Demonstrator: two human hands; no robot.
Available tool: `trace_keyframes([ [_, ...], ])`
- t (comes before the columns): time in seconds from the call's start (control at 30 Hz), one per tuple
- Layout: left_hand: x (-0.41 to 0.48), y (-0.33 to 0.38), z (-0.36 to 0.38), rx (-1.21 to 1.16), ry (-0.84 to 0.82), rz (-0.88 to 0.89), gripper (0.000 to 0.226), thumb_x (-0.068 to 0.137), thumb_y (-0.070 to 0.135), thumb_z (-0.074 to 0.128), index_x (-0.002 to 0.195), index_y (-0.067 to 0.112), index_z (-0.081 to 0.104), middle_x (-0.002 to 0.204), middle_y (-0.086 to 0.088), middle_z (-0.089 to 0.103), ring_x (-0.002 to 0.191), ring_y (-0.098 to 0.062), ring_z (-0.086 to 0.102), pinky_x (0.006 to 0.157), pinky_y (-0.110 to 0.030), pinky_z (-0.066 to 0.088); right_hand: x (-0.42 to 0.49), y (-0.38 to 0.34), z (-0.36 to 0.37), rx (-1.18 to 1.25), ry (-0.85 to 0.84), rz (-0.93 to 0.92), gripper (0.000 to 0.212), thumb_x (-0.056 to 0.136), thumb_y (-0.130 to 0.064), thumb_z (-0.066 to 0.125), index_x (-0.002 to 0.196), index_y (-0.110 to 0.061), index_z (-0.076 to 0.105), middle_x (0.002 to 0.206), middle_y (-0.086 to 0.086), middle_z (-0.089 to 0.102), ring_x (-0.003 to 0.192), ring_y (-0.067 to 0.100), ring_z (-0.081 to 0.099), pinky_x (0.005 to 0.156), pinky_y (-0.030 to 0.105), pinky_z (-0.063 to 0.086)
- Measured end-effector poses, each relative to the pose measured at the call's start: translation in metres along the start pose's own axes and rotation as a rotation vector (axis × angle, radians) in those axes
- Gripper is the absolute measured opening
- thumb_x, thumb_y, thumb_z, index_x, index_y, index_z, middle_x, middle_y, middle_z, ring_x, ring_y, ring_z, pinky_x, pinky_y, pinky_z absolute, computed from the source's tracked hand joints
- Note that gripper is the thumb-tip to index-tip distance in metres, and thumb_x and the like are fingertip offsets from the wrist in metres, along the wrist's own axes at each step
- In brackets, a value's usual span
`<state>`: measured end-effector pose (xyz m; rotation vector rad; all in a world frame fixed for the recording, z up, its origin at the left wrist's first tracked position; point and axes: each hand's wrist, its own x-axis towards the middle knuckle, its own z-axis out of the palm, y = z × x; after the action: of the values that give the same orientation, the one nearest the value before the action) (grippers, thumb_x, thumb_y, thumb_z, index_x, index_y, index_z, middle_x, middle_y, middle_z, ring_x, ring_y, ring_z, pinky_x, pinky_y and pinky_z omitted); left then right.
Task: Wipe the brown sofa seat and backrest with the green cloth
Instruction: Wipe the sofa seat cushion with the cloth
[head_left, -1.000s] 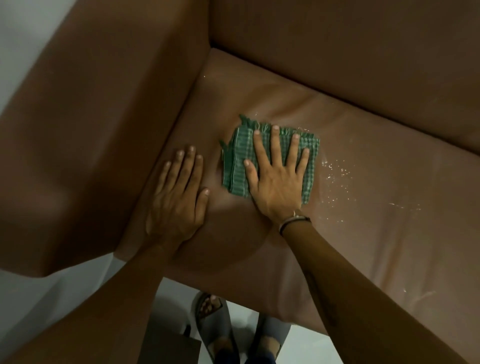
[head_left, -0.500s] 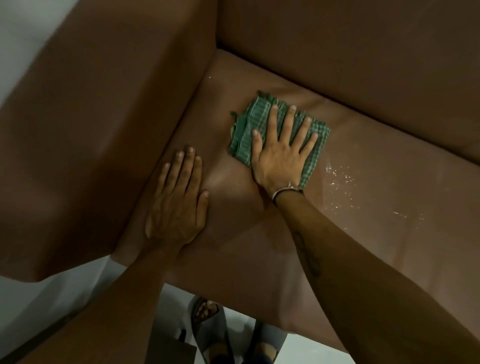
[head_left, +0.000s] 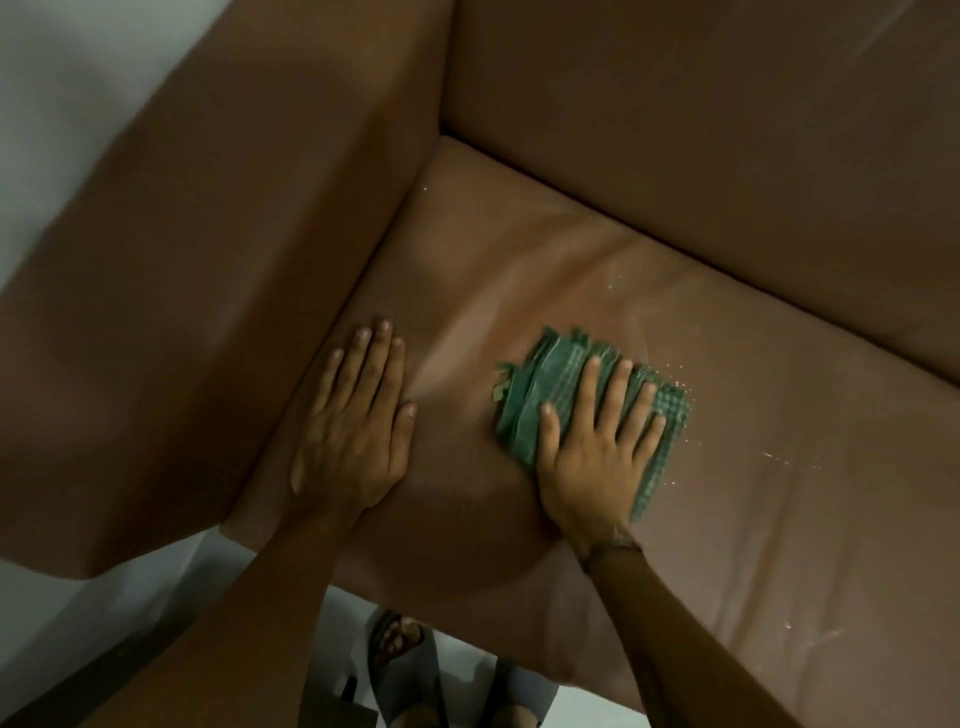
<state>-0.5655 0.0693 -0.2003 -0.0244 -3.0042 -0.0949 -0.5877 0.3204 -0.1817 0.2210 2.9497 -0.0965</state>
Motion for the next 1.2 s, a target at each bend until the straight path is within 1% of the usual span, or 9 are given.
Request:
trace_keyframes([
  [0.2,0.007,0.000,0.002,-0.001,-0.028,-0.004,0.070,0.116,0.040,0.028,0.176,0.004,0.027,0.186,-0.015,0.020,0.174,-0.034,0.021,0.140,-0.054,0.023,0.128,-0.084,-0.020,0.102,0.031,-0.007,0.077,0.115,-0.066,0.018,0.179,-0.027,0.000,0.187,0.012,-0.004,0.171,0.049,-0.005,0.136,0.071,0.001],
  [0.4,0.009,0.005,-0.014,0.017,-0.087,-0.013,0.072,0.112,0.036,0.038,0.175,0.002,0.030,0.184,-0.017,0.025,0.172,-0.035,0.026,0.138,-0.054,0.027,0.030,-0.022,0.002,0.016,0.037,-0.388,0.077,0.113,-0.072,0.019,0.178,-0.032,0.010,0.187,0.008,0.006,0.173,0.042,0.003,0.139,0.065,0.008],
  [0.57,0.043,0.019,-0.036,-0.040,-0.082,-0.008,0.072,0.102,0.029,0.053,0.167,-0.003,0.045,0.177,-0.023,0.040,0.166,-0.040,0.038,0.135,-0.055,0.034,0.051,0.026,-0.017,0.090,0.049,0.190,0.082,0.109,-0.071,0.023,0.178,-0.027,0.016,0.186,0.014,0.011,0.171,0.048,0.009,0.135,0.071,0.012],
  [0.67,0.084,0.026,-0.029,-0.093,-0.131,0.084,0.071,0.111,0.034,0.046,0.174,0.003,0.034,0.184,-0.017,0.026,0.172,-0.033,0.025,0.141,-0.051,0.023,0.116,-0.002,-0.028,0.168,0.083,0.286,0.084,0.108,-0.071,0.016,0.179,-0.028,0.008,0.187,0.015,0.002,0.171,0.050,-0.001,0.134,0.073,0.006],
  [0.77,0.090,0.025,-0.010,-0.041,-0.059,0.101,0.071,0.113,0.037,0.041,0.175,0.006,0.031,0.185,-0.014,0.025,0.172,-0.032,0.026,0.141,-0.049,0.023,0.131,-0.024,-0.014,0.130,0.091,0.012,0.078,0.111,-0.070,0.016,0.178,-0.032,0.008,0.187,0.012,0.003,0.171,0.050,0.000,0.136,0.073,0.004],
  [0.9,0.086,0.020,-0.004,-0.026,-0.032,0.131,0.071,0.113,0.039,0.039,0.177,0.009,0.028,0.185,-0.015,0.024,0.172,-0.034,0.025,0.141,-0.050,0.021,0.024,0.018,0.008,0.030,0.079,-0.291,0.075,0.113,-0.072,0.024,0.178,-0.037,0.011,0.187,0.006,0.007,0.173,0.042,0.003,0.139,0.066,0.007],
  [1.0,0.084,0.025,-0.007,-0.031,-0.059,0.140,0.073,0.112,0.040,0.040,0.177,0.011,0.027,0.186,-0.015,0.019,0.173,-0.035,0.022,0.141,-0.051,0.019,-0.018,0.084,-0.001,0.065,0.021,0.082,0.078,0.110,-0.074,0.021,0.178,-0.036,0.014,0.187,0.007,0.008,0.173,0.042,0.006,0.135,0.071,0.011],
  [1.1,0.084,0.023,-0.001,-0.031,-0.031,0.147,0.073,0.111,0.039,0.040,0.178,0.012,0.025,0.187,-0.014,0.017,0.173,-0.035,0.020,0.141,-0.052,0.018,0.049,0.087,-0.019,0.111,0.048,0.441,0.081,0.108,-0.072,0.019,0.178,-0.032,0.012,0.187,0.013,0.005,0.171,0.048,0.003,0.133,0.073,0.010],
  [1.2,0.086,0.023,0.006,-0.008,-0.005,0.149,0.073,0.112,0.039,0.037,0.178,0.012,0.023,0.187,-0.014,0.015,0.174,-0.033,0.018,0.141,-0.051,0.018,0.131,0.038,-0.026,0.194,0.104,0.411,0.081,0.108,-0.072,0.018,0.178,-0.033,0.006,0.187,0.013,-0.003,0.171,0.049,-0.006,0.133,0.074,0.001],
])
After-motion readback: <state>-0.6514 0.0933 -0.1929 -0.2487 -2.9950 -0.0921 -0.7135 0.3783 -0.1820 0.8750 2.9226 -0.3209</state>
